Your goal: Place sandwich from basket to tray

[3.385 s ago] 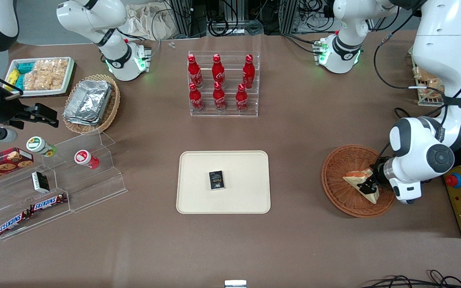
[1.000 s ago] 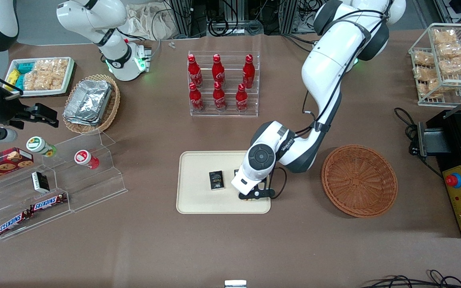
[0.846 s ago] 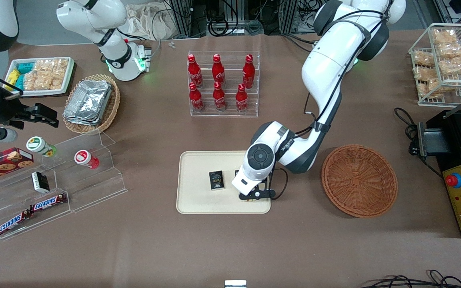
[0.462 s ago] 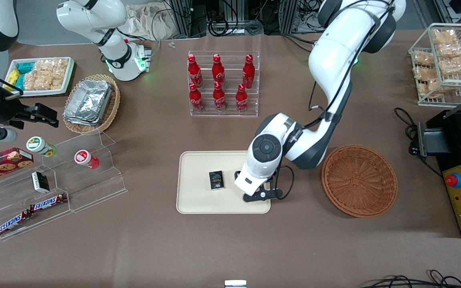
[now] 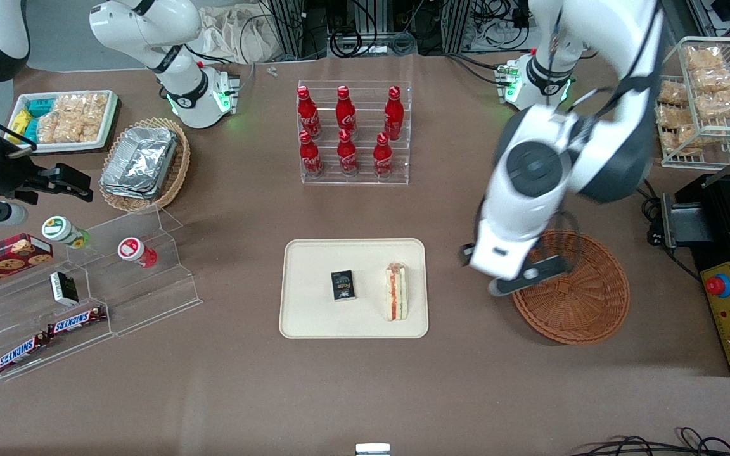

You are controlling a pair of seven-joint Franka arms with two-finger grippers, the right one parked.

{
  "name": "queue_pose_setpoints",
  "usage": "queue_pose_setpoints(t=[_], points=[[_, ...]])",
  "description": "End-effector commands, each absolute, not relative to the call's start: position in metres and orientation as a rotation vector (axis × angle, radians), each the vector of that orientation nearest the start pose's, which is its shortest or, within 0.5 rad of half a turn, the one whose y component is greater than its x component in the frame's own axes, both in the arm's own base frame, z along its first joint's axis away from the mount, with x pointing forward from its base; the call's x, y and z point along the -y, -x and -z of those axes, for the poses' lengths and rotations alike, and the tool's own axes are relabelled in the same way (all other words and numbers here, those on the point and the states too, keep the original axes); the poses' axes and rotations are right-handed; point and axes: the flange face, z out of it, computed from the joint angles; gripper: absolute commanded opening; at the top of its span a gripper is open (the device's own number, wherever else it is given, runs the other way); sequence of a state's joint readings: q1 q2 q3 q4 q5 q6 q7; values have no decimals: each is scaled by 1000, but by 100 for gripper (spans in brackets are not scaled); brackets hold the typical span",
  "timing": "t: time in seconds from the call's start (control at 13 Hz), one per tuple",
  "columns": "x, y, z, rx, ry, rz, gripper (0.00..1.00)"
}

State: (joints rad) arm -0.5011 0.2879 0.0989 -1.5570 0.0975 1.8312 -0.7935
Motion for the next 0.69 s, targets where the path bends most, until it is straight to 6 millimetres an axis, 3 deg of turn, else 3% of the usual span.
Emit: queue_pose_setpoints(t=[0.0,0.15,0.38,0.62], points=[[186,-555,-510,457,3007,92,100],[147,-559,-522,328,3031,77,100],[107,-571,-537,202,3050,95,100],[68,-589,-561,359,3113,116,100]])
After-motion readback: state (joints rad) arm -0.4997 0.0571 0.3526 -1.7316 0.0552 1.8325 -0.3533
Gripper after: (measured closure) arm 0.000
